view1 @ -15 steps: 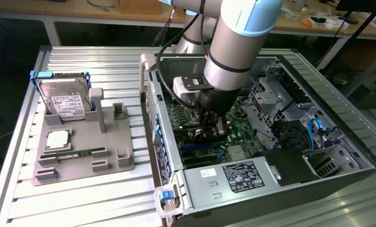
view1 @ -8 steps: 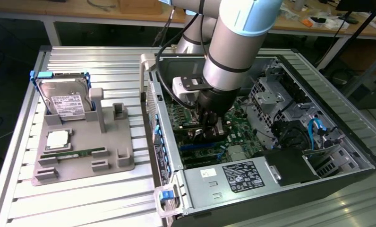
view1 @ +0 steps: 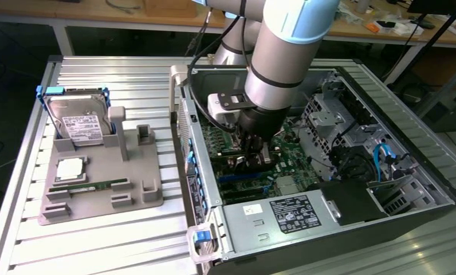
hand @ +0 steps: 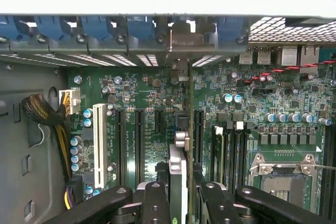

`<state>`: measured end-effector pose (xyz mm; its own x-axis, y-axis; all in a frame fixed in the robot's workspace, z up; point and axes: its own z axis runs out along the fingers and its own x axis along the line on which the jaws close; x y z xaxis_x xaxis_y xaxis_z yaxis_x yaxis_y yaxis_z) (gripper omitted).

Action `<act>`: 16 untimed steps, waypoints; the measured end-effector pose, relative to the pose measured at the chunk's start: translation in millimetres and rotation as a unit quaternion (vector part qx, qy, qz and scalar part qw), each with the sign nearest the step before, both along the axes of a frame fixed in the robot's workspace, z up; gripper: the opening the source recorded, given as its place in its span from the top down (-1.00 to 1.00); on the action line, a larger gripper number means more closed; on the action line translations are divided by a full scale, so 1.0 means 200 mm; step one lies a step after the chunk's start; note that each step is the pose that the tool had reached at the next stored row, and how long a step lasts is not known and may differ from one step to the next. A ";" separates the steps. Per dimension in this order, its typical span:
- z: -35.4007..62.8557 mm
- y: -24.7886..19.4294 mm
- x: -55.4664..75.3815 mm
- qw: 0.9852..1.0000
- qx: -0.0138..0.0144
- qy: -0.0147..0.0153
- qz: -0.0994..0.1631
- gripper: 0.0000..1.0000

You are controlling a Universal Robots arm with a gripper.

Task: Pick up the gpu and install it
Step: 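Insert the gpu into the slot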

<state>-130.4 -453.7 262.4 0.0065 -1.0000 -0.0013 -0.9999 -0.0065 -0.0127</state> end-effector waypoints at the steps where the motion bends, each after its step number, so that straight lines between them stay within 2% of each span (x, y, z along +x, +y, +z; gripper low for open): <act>1: 0.000 0.000 0.00 1.000 0.000 -0.001 0.000 0.44; 12: 0.000 0.000 -0.03 1.000 0.000 -0.009 0.000 0.44; 16: 0.000 0.000 -0.03 1.000 0.000 -0.009 0.000 0.44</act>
<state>-136.1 -453.7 262.4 0.0065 -1.0000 -0.0012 -0.9995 -0.0064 -0.0303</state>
